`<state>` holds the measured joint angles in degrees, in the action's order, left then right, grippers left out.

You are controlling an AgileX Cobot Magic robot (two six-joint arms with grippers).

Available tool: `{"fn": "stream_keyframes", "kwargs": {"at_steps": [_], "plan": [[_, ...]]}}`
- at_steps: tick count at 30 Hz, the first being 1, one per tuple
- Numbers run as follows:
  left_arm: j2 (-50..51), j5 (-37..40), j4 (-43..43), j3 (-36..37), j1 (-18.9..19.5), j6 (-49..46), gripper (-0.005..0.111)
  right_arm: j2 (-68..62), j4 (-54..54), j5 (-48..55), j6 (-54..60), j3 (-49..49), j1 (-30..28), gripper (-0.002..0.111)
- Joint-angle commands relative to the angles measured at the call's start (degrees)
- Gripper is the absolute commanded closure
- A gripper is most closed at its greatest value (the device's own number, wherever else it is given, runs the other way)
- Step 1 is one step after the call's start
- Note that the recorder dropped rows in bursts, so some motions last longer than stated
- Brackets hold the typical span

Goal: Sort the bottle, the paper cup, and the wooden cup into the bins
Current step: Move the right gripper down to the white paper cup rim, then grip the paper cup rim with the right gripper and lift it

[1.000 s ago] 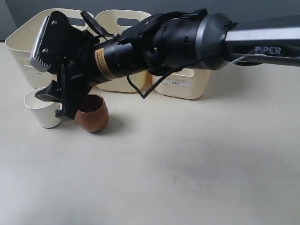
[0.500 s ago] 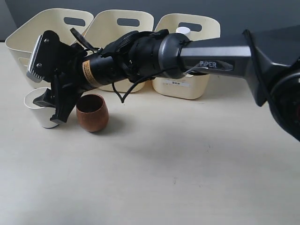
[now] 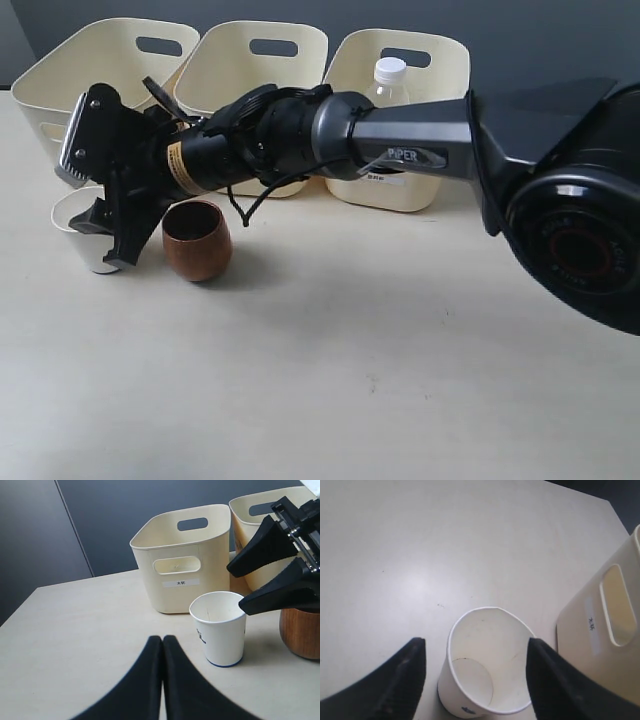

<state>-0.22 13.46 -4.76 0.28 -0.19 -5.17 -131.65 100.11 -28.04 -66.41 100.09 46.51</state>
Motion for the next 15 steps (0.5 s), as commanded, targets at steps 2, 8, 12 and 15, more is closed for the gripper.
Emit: {"fn": "stream_keyframes", "kwargs": {"at_steps": [2, 8, 12, 15], "plan": [[0.2, -0.1, 0.1, -0.3, 0.0, 0.1, 0.107, -0.4, -0.2, -0.3, 0.3, 0.5, 0.3, 0.052], [0.2, -0.1, 0.1, -0.3, 0.0, 0.1, 0.107, -2.4, -0.2, -0.7, 0.4, 0.7, 0.3, 0.052], [0.2, -0.1, 0.1, -0.3, 0.0, 0.1, 0.107, -2.9, -0.2, -0.8, 0.4, 0.7, 0.3, 0.052], [0.2, -0.1, 0.1, -0.3, 0.0, 0.1, 0.107, -2.9, -0.2, -0.8, 0.4, 0.7, 0.3, 0.052]]}}
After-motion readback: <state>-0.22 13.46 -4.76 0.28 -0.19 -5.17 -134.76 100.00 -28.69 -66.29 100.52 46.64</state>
